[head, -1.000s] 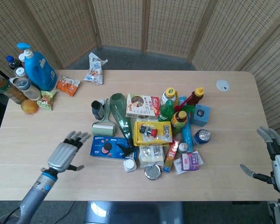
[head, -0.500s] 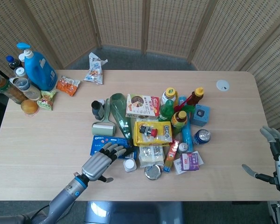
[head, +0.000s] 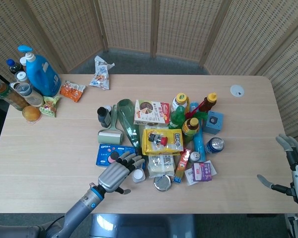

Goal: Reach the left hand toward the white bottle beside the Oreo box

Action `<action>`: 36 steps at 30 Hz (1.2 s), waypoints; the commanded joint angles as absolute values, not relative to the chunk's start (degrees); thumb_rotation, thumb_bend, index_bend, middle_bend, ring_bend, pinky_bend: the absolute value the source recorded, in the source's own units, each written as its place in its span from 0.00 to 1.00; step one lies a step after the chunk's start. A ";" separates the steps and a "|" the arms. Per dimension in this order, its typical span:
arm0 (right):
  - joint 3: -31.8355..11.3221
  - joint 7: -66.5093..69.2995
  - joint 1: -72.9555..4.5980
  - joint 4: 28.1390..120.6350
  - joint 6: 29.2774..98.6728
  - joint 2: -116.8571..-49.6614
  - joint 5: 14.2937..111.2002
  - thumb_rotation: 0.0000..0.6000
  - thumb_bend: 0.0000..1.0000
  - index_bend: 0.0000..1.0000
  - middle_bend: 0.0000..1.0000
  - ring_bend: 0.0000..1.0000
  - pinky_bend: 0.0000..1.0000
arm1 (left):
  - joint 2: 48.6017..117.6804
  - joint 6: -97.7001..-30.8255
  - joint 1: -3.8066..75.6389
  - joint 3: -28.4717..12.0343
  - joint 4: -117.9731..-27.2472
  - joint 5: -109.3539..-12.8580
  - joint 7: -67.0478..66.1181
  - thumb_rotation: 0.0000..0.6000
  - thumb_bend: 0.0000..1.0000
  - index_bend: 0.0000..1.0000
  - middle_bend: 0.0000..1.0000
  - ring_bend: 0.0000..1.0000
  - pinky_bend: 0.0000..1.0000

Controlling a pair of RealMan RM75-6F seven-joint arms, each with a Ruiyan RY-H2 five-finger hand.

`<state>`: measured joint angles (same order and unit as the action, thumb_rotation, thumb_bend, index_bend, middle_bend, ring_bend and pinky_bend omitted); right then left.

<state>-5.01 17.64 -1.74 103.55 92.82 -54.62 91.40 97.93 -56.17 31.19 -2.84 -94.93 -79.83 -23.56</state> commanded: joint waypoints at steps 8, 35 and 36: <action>-5.07 18.37 -1.71 103.55 92.84 -54.45 91.26 1.00 0.00 0.00 0.00 0.00 0.00 | 103.84 -59.62 31.86 -3.11 -89.83 -81.57 -24.60 1.00 0.00 0.38 0.19 0.21 0.49; -4.96 18.75 -1.37 103.90 93.52 -54.09 91.80 1.00 0.00 0.00 0.00 0.00 0.00 | 91.95 -71.24 31.71 -13.11 -111.29 -84.13 -33.99 1.00 0.02 0.83 0.74 0.75 0.82; -4.95 18.71 -1.37 103.93 93.54 -54.09 91.86 1.00 0.00 0.00 0.00 0.00 0.00 | 90.71 -71.44 31.94 -14.26 -113.77 -83.69 -35.09 1.00 0.02 0.83 0.74 0.75 0.82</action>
